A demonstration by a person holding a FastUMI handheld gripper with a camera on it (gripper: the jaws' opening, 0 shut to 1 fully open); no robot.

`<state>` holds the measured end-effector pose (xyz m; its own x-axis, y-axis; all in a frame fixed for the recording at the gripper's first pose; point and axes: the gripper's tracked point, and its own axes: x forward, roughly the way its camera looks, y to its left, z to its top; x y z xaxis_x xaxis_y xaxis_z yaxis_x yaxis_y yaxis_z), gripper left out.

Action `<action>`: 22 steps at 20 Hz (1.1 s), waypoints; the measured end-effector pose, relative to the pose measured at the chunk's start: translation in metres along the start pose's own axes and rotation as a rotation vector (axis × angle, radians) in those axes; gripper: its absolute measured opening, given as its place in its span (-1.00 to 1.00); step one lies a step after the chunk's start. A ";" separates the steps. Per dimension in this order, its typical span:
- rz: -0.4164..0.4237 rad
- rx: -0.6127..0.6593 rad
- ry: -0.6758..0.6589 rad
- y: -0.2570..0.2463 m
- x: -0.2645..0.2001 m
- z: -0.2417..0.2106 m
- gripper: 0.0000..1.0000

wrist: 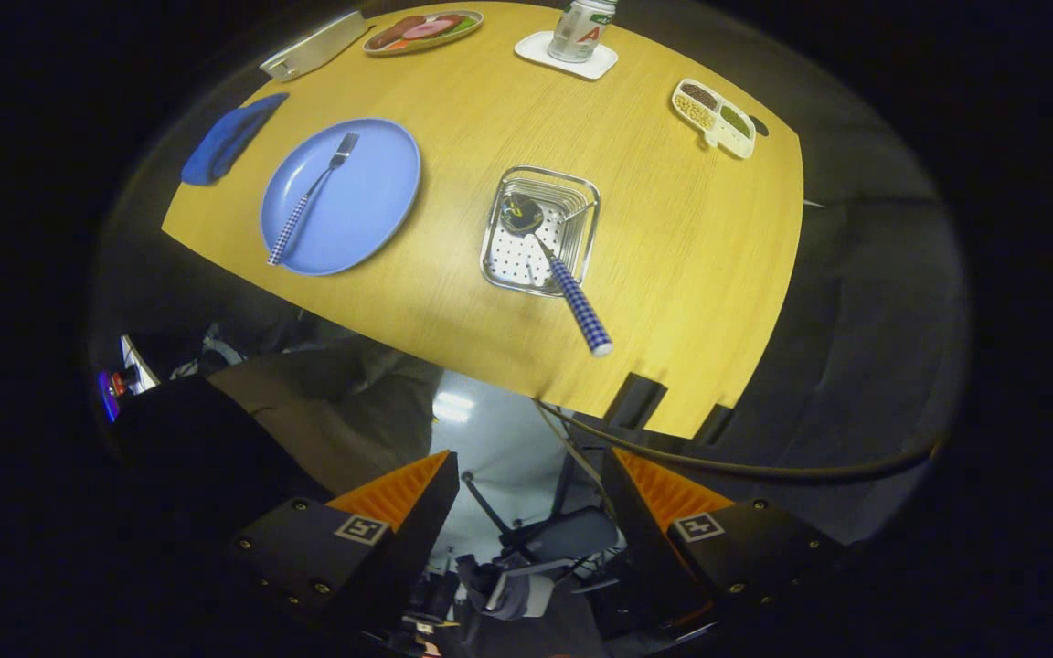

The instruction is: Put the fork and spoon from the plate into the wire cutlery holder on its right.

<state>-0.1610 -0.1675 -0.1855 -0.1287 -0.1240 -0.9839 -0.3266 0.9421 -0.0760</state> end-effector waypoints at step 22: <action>0.088 0.138 -0.647 0.176 -0.019 0.148 0.92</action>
<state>-0.0777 0.0464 -0.2043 0.4524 0.1269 -0.8828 -0.2125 0.9766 0.0314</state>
